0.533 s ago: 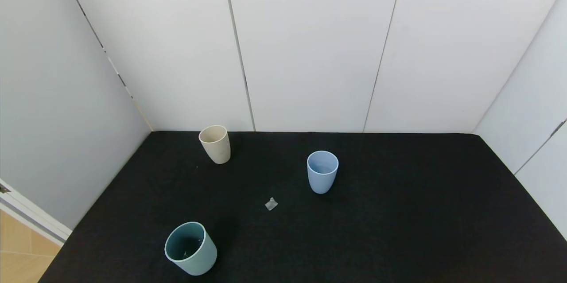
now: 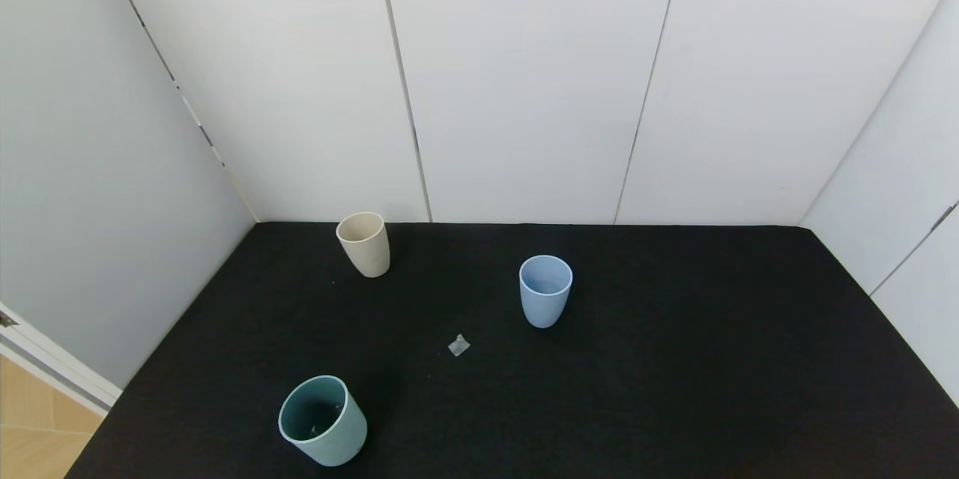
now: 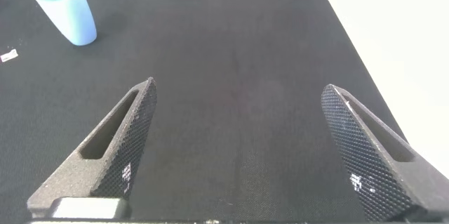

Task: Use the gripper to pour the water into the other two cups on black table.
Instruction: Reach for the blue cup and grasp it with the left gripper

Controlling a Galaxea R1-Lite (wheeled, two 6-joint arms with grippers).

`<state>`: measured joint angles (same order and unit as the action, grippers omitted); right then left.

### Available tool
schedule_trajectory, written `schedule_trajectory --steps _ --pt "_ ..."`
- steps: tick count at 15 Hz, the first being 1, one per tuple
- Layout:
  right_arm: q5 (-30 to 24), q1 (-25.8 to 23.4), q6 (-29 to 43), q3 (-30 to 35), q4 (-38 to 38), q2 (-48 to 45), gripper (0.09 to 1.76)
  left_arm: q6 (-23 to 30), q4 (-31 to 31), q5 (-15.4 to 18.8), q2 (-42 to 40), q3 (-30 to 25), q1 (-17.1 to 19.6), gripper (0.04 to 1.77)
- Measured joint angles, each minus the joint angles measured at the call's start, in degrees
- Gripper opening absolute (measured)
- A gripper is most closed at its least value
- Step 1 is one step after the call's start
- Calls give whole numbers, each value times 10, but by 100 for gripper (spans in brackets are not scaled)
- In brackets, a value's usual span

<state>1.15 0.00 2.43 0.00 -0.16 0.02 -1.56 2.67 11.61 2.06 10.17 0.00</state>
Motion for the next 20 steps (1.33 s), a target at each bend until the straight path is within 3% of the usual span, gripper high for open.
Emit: schedule_trajectory --steps 6,8,13,16,20 --pt "0 0 0 0 0 0 171 0 0 0 0 0 0 172" --pt "0 0 0 0 0 0 171 0 8 22 28 28 0 172" --pt "0 1 0 0 0 0 171 -22 2 85 192 115 -2 172" --pt "0 1 0 0 0 0 171 -51 -32 102 306 155 -12 172" --pt "0 1 0 0 0 0 171 -62 -76 86 463 208 -87 172"
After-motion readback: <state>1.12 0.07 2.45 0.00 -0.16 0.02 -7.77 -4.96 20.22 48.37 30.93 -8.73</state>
